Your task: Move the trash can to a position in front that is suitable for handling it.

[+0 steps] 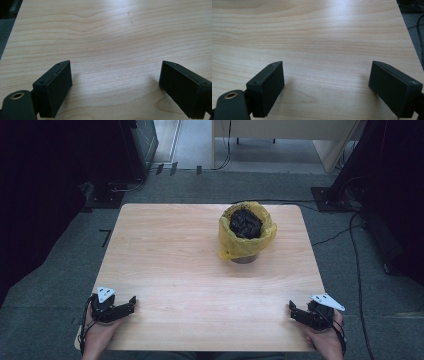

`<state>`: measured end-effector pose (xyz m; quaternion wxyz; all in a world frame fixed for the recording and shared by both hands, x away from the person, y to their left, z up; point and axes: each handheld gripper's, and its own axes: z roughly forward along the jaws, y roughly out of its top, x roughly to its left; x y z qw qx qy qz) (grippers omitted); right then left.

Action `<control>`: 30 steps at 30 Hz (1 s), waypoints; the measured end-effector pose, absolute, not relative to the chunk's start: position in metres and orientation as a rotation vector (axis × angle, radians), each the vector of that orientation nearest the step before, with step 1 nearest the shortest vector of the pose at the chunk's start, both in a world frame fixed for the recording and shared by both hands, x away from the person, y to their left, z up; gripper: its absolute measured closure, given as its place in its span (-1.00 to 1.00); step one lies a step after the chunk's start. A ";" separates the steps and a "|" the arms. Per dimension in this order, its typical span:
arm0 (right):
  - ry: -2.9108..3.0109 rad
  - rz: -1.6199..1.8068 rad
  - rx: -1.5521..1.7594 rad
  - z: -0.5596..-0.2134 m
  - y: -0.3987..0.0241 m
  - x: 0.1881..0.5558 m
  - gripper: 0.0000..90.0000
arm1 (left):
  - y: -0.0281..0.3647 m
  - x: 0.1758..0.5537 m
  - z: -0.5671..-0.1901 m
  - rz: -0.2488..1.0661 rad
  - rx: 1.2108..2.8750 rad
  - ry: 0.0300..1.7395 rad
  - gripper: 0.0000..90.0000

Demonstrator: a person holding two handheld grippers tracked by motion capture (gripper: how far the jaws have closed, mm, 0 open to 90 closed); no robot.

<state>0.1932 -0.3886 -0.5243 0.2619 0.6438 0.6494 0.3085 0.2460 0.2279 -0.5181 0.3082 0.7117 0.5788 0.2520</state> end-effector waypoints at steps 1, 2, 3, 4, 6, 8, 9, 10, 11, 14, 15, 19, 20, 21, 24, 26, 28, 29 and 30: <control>1.753 0.852 1.748 -0.524 -0.390 0.193 -0.70 | 0.228 0.246 -0.518 0.667 1.879 1.533 -0.77; 1.745 0.863 1.751 -0.524 -0.391 0.193 -0.67 | 0.227 0.246 -0.518 0.668 1.878 1.535 -0.77; 1.721 0.840 1.749 -0.523 -0.392 0.194 -0.51 | 0.227 0.246 -0.518 0.668 1.877 1.536 -0.76; 1.702 0.833 1.743 -0.521 -0.392 0.195 -0.45 | 0.227 0.246 -0.518 0.669 1.874 1.542 -0.76; 1.660 0.859 1.739 -0.516 -0.393 0.198 -0.39 | 0.227 0.247 -0.517 0.670 1.874 1.558 -0.73; 1.619 0.885 1.725 -0.508 -0.393 0.203 -0.33 | 0.228 0.247 -0.516 0.671 1.873 1.565 -0.72; 1.596 0.907 1.714 -0.504 -0.393 0.205 -0.30 | 0.229 0.249 -0.516 0.670 1.863 1.578 -0.70; 1.584 0.921 1.713 -0.501 -0.392 0.208 -0.25 | 0.229 0.249 -0.516 0.670 1.863 1.578 -0.70; 1.576 0.931 1.713 -0.497 -0.392 0.211 -0.21 | 0.230 0.251 -0.515 0.671 1.855 1.588 -0.70; 1.556 0.953 1.676 -0.487 -0.388 0.218 -0.06 | 0.230 0.251 -0.514 0.678 1.852 1.585 -0.70; 1.562 0.949 1.660 -0.484 -0.387 0.221 -0.04 | 0.230 0.251 -0.514 0.680 1.848 1.583 -0.70; 1.566 0.943 1.630 -0.473 -0.382 0.231 0.05 | 0.229 0.250 -0.514 0.674 1.847 1.582 -0.70; 1.566 0.943 1.630 -0.473 -0.382 0.231 0.05 | 0.229 0.250 -0.514 0.674 1.847 1.582 -0.70; 1.567 0.959 1.636 -0.471 -0.381 0.234 0.07 | 0.229 0.250 -0.514 0.674 1.849 1.581 -0.70; 1.568 0.987 1.621 -0.461 -0.374 0.246 0.12 | 0.226 0.251 -0.513 0.673 1.840 1.579 -0.70; 1.560 1.008 1.622 -0.455 -0.370 0.252 0.17 | 0.224 0.251 -0.512 0.669 1.840 1.574 -0.70; 1.551 1.026 1.610 -0.450 -0.366 0.259 0.24 | 0.223 0.252 -0.512 0.667 1.842 1.571 -0.70; 1.553 1.027 1.603 -0.448 -0.364 0.263 0.25 | 0.222 0.252 -0.511 0.662 1.838 1.569 -0.70; 1.553 1.027 1.603 -0.448 -0.364 0.263 0.25 | 0.221 0.252 -0.511 0.661 1.838 1.567 -0.70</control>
